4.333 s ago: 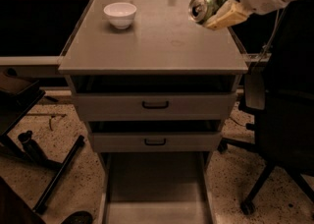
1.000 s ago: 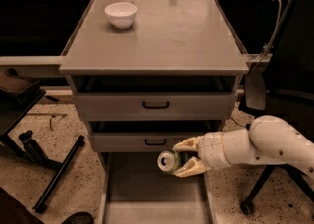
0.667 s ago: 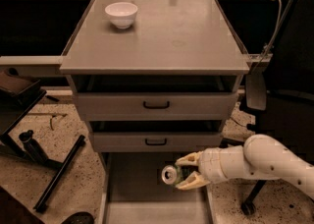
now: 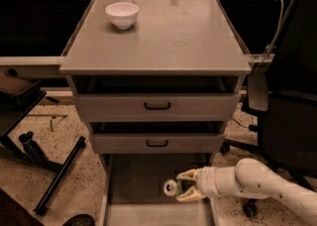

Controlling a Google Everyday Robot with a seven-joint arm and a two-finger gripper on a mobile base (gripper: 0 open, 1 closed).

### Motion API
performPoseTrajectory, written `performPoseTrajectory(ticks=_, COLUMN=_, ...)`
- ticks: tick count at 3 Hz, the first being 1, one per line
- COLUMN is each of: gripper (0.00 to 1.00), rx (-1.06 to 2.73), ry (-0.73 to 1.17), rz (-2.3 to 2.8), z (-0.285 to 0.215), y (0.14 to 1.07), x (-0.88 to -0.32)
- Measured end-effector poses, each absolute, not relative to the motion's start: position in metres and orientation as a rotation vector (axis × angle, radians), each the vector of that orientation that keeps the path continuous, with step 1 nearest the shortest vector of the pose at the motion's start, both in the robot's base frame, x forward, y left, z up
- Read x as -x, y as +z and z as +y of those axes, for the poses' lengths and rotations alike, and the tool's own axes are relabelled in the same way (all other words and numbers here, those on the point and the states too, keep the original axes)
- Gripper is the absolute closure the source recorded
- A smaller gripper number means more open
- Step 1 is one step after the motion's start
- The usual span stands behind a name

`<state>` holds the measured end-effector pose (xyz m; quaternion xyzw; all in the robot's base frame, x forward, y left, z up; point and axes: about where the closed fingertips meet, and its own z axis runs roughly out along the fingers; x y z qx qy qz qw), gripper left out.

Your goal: Place green can into bottom drawer

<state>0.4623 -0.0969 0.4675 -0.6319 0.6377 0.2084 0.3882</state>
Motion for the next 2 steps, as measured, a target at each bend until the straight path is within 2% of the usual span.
performPoseTrajectory(ticks=1, gripper=1.00, rx=1.591, ry=0.609, rz=1.604, z=-0.0751, y=0.4219, x=-0.4651)
performPoseTrajectory(ticks=2, gripper=1.00, rx=1.589, ry=0.610, rz=1.603, z=-0.0744, y=0.4211, x=-0.4649)
